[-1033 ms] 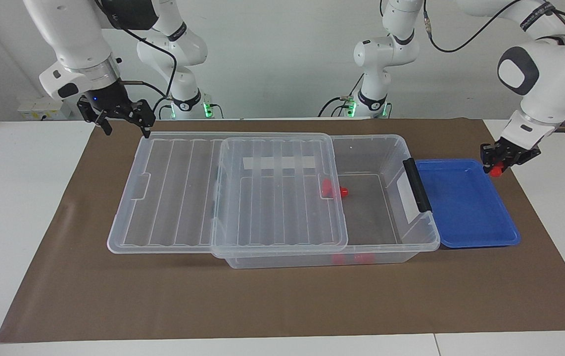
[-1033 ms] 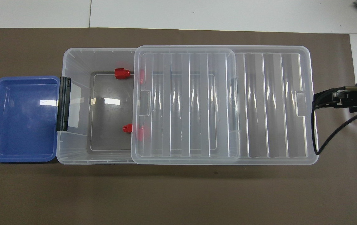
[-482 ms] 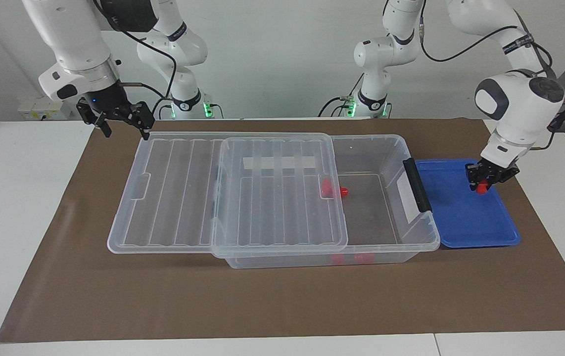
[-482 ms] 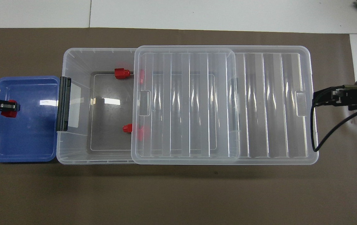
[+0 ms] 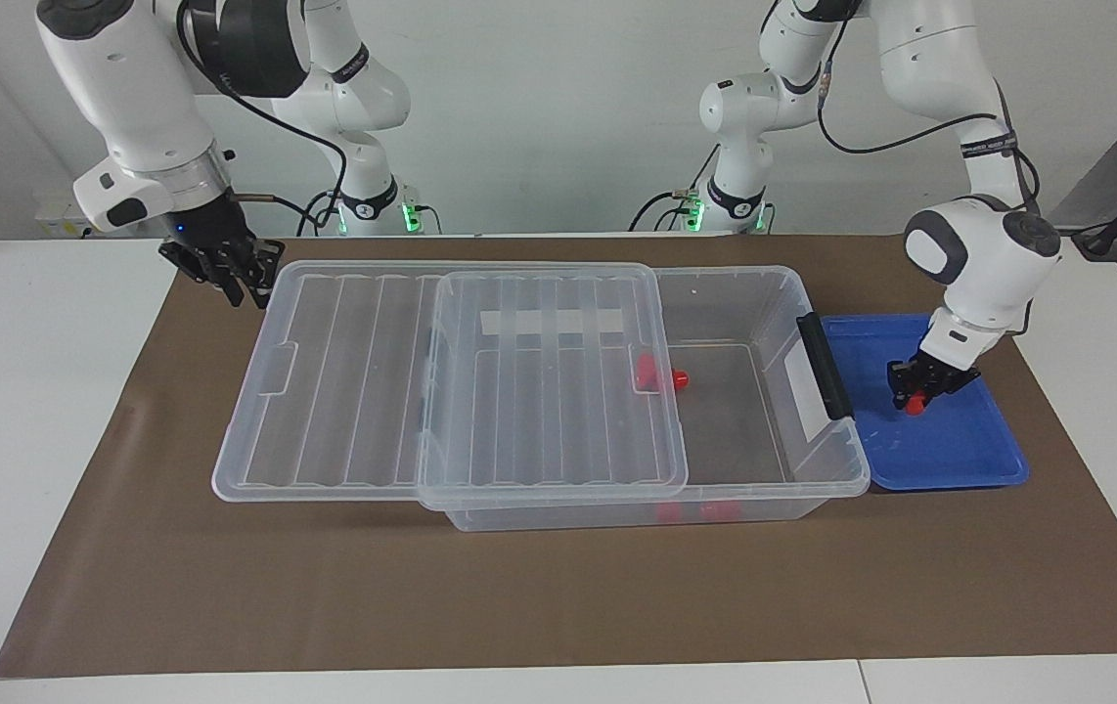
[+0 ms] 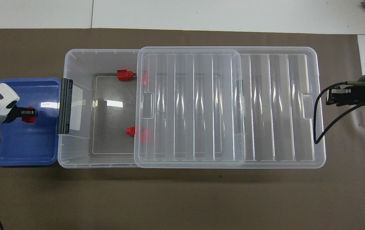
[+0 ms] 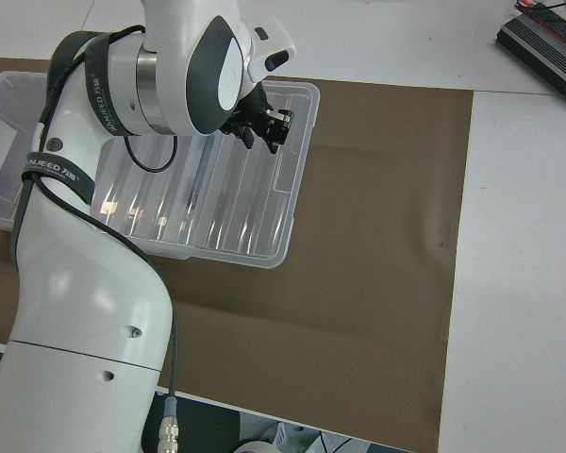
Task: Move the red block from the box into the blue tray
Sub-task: 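Lower the red block into the blue tray and open the left gripper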
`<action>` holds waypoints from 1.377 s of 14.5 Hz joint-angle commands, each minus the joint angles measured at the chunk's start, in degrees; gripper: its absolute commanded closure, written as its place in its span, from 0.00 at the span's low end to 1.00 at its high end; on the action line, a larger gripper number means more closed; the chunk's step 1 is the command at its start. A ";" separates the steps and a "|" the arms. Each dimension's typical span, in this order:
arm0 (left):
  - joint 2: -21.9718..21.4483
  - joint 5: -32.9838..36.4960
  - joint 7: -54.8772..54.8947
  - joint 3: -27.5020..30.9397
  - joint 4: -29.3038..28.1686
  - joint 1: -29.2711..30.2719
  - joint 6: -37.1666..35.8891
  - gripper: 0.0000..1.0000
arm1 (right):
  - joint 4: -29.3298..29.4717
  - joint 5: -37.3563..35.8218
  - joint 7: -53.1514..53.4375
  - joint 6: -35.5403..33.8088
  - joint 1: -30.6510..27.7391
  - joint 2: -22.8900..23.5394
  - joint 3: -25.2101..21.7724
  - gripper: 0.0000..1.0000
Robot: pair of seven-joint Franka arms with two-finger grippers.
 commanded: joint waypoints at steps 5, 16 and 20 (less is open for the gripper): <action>1.91 -1.07 2.27 -0.50 -3.00 1.13 6.55 1.00 | -5.10 3.15 -4.21 13.67 -5.86 4.95 0.35 1.00; -1.95 -1.07 2.80 -0.59 8.30 0.78 -14.22 0.00 | -4.75 3.24 -5.35 15.80 -5.60 9.01 0.53 1.00; -5.11 -1.07 2.10 -0.67 18.25 0.25 -30.51 0.00 | -4.66 3.24 -6.66 14.13 -2.44 8.22 0.53 1.00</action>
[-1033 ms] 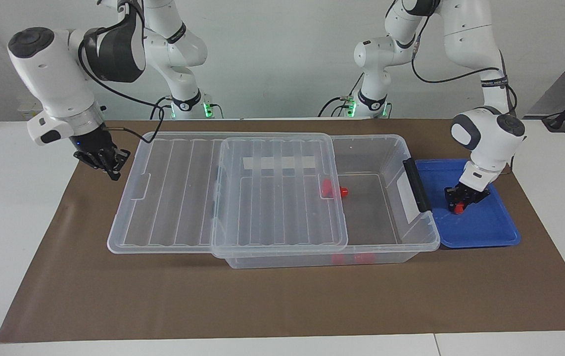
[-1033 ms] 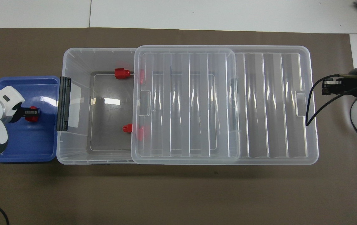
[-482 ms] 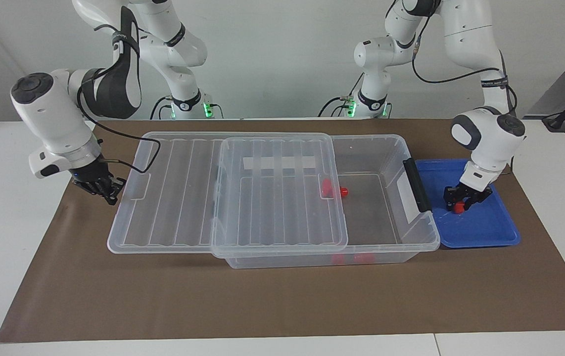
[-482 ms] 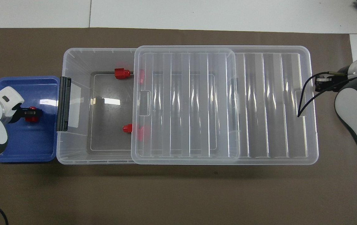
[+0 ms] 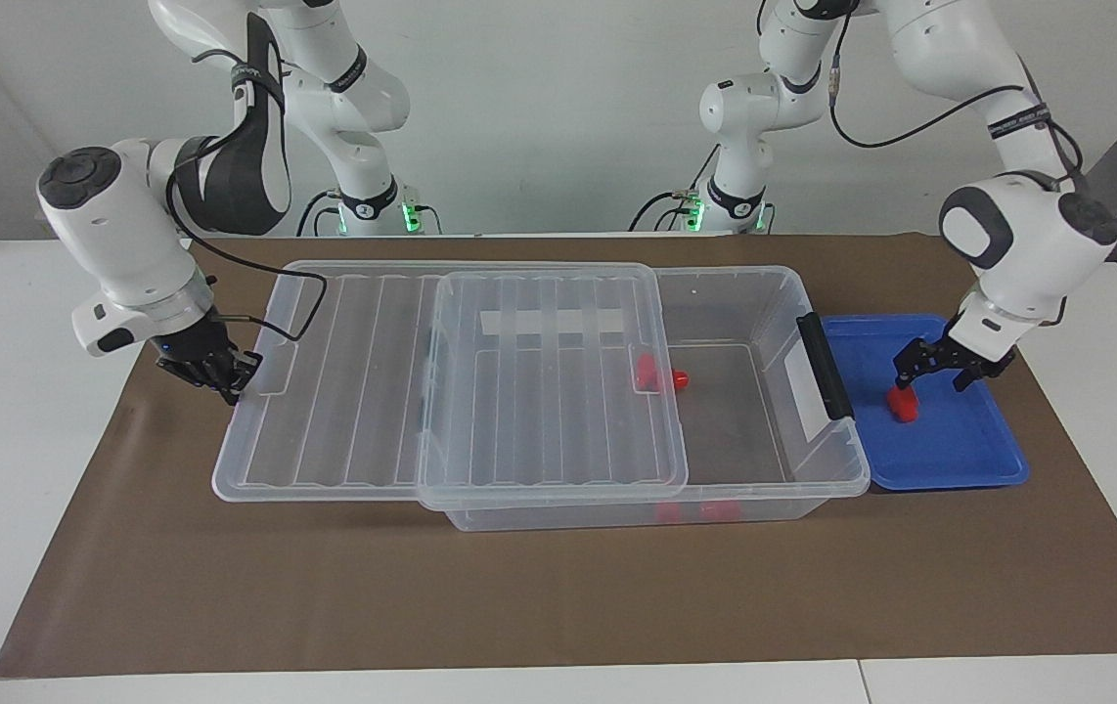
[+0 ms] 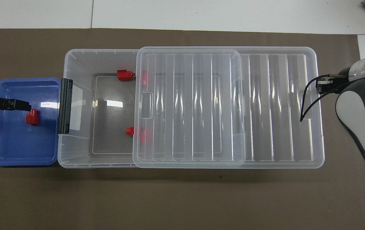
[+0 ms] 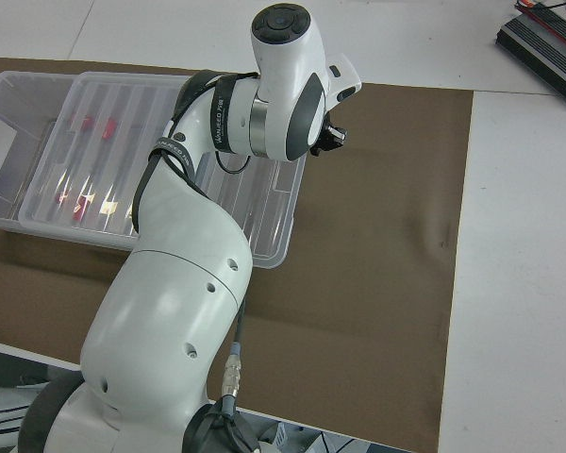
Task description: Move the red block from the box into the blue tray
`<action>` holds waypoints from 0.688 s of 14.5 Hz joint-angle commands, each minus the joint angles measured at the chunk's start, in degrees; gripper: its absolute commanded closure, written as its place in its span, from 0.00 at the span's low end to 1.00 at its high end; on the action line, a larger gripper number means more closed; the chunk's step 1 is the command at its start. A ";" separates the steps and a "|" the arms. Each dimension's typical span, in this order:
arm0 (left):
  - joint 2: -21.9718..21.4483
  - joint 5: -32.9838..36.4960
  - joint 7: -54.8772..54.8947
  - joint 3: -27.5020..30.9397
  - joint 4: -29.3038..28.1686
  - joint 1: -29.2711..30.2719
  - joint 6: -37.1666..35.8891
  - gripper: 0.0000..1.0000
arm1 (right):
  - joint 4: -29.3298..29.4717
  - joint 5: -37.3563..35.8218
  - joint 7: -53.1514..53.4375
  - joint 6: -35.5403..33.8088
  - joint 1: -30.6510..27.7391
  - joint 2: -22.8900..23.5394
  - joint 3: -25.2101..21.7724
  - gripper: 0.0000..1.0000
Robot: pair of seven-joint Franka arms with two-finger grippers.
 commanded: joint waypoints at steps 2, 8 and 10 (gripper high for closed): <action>-4.00 -0.87 -2.98 -0.93 5.60 -0.49 -9.22 0.00 | -0.30 1.54 -2.43 -2.81 1.87 -1.46 0.29 1.00; -13.77 -0.35 -14.26 -2.87 4.82 -9.01 -15.65 0.00 | -0.57 1.54 -6.66 -4.67 2.22 -1.73 3.89 1.00; -14.03 -0.35 -13.74 -3.05 3.86 -9.81 -14.87 0.00 | -0.65 1.54 -6.83 -4.84 2.22 -1.73 6.26 1.00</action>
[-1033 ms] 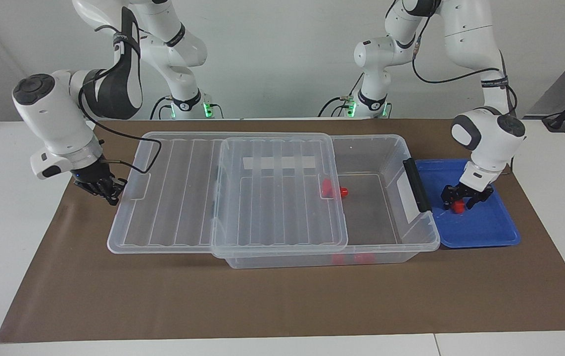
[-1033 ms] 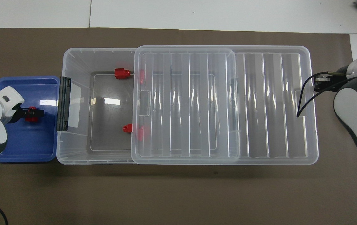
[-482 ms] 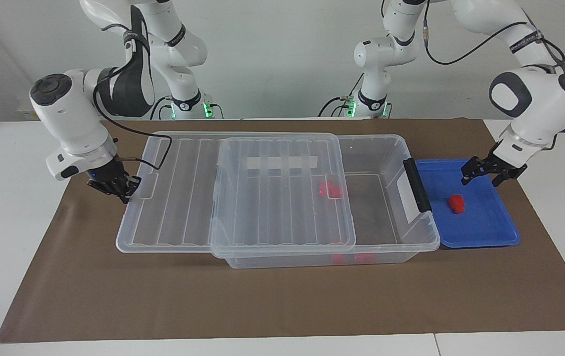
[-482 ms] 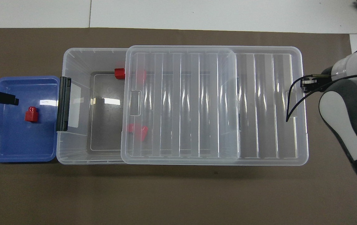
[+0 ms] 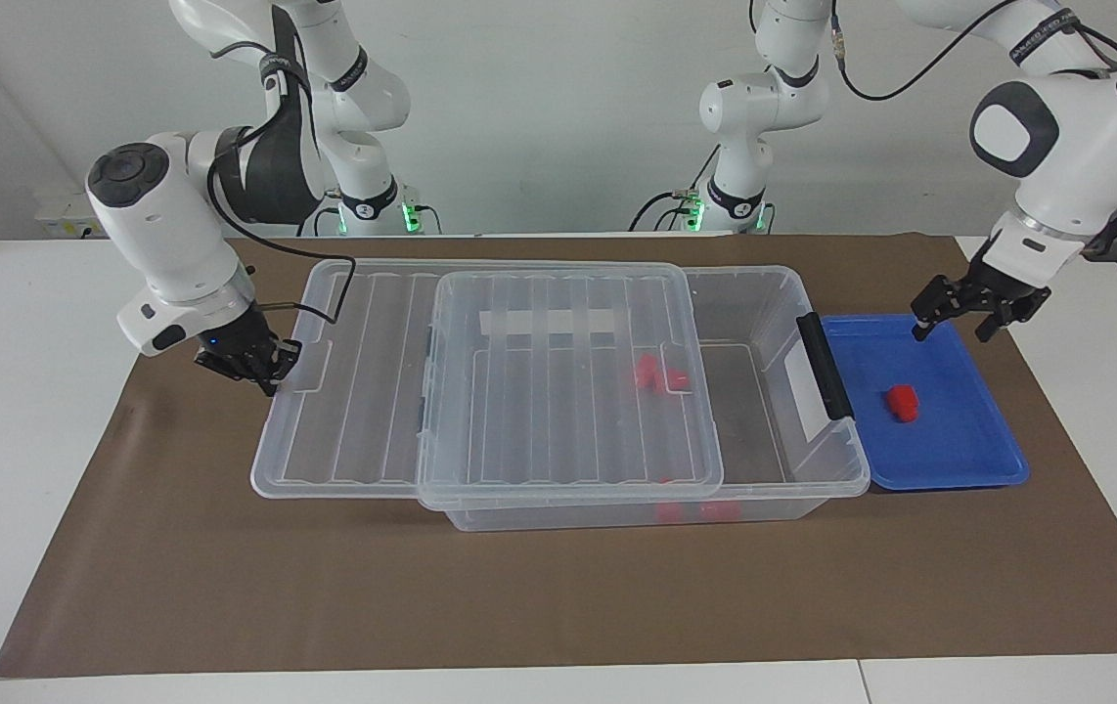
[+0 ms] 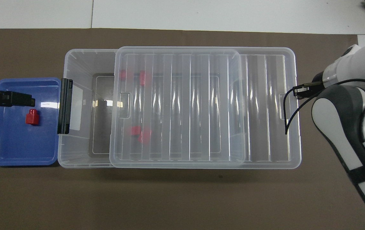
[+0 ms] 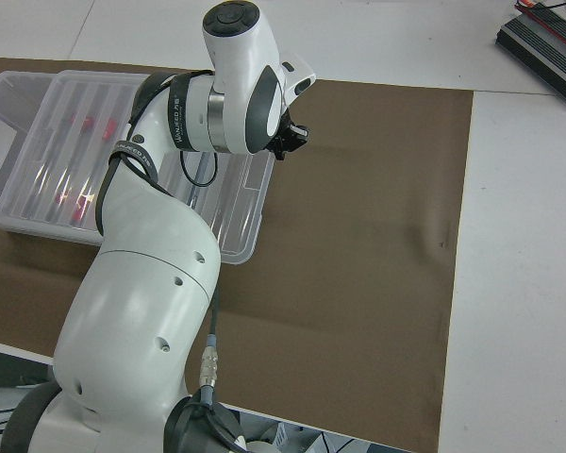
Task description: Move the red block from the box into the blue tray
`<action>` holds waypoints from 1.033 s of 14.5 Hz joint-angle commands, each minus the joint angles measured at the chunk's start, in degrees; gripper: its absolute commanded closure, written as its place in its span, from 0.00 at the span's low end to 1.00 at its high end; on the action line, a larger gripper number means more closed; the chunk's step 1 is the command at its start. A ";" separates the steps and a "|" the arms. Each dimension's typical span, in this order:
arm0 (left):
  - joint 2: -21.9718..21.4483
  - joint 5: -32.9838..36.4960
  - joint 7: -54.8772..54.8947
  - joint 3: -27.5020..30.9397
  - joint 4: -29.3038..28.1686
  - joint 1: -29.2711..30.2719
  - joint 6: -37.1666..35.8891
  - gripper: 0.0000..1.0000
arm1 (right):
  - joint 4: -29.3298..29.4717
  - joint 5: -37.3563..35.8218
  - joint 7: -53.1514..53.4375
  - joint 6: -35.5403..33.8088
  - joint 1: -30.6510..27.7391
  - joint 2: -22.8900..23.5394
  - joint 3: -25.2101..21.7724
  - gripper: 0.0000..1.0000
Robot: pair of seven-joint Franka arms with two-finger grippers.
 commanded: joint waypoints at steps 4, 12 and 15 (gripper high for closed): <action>1.46 8.50 -0.22 -1.82 11.43 -4.65 -18.68 0.00 | -0.95 1.49 -1.28 -1.12 -0.44 -1.20 5.55 1.00; -1.77 8.08 -0.31 -0.34 7.02 -5.36 -14.61 0.00 | -1.39 1.49 4.77 -0.85 -0.44 -1.38 11.52 1.00; -1.86 8.08 -0.40 -0.86 7.26 -5.89 -15.90 0.00 | -1.74 1.49 6.10 -0.68 -0.44 -1.38 12.67 1.00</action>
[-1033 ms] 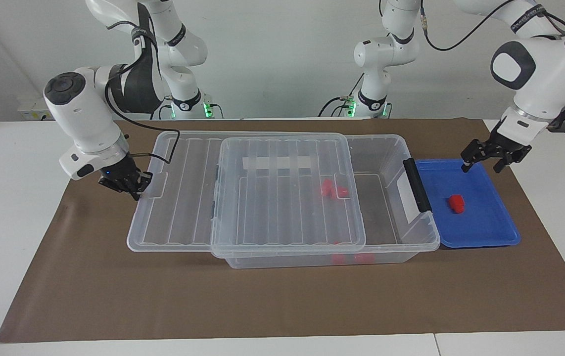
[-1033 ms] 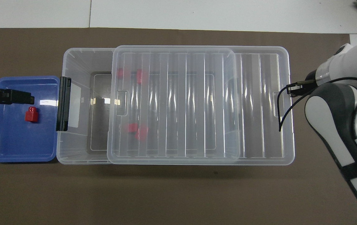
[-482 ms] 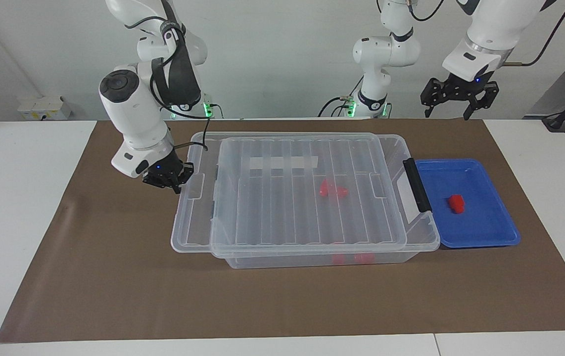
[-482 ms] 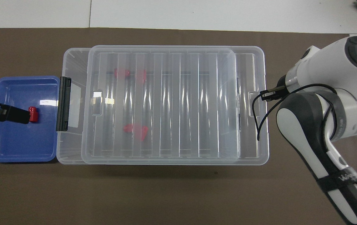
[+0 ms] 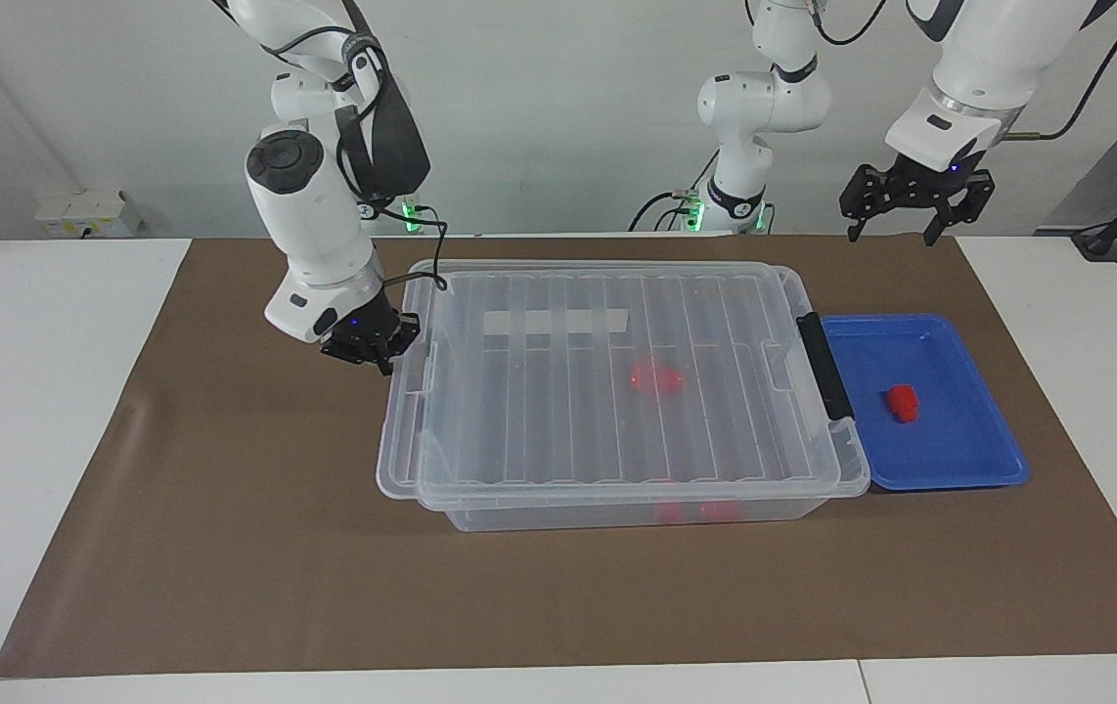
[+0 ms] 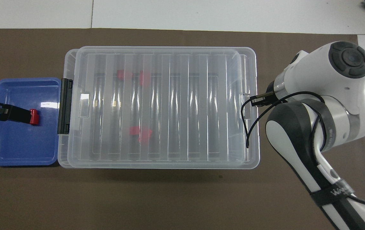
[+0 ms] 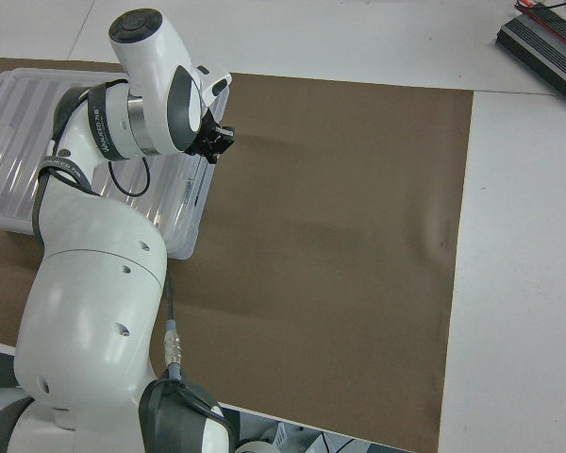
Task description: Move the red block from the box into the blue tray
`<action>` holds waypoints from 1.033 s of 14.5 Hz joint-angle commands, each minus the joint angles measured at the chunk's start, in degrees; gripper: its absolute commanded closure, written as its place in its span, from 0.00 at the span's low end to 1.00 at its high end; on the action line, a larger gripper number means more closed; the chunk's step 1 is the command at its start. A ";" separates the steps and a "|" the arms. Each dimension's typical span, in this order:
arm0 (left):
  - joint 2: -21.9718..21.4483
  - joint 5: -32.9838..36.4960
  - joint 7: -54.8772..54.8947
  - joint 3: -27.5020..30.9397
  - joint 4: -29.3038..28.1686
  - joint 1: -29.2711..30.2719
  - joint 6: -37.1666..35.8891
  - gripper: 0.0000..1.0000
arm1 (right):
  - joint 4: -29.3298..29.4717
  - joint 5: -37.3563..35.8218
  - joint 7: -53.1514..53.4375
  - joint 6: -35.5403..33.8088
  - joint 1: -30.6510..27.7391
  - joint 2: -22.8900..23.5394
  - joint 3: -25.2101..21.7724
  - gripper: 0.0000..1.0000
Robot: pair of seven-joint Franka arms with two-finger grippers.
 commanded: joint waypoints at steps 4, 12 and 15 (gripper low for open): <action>-2.15 0.88 -0.27 0.54 -2.58 -1.98 0.94 0.00 | -1.86 1.43 0.83 -0.17 -0.62 -1.38 1.55 1.00; -2.50 0.88 0.26 0.62 -3.19 -1.45 1.82 0.00 | -2.21 1.43 0.83 -0.17 -0.62 -1.64 1.90 1.00; -2.94 0.88 0.26 -1.74 -4.07 1.53 2.52 0.00 | -2.21 1.43 0.83 -0.17 -0.62 -1.64 2.08 1.00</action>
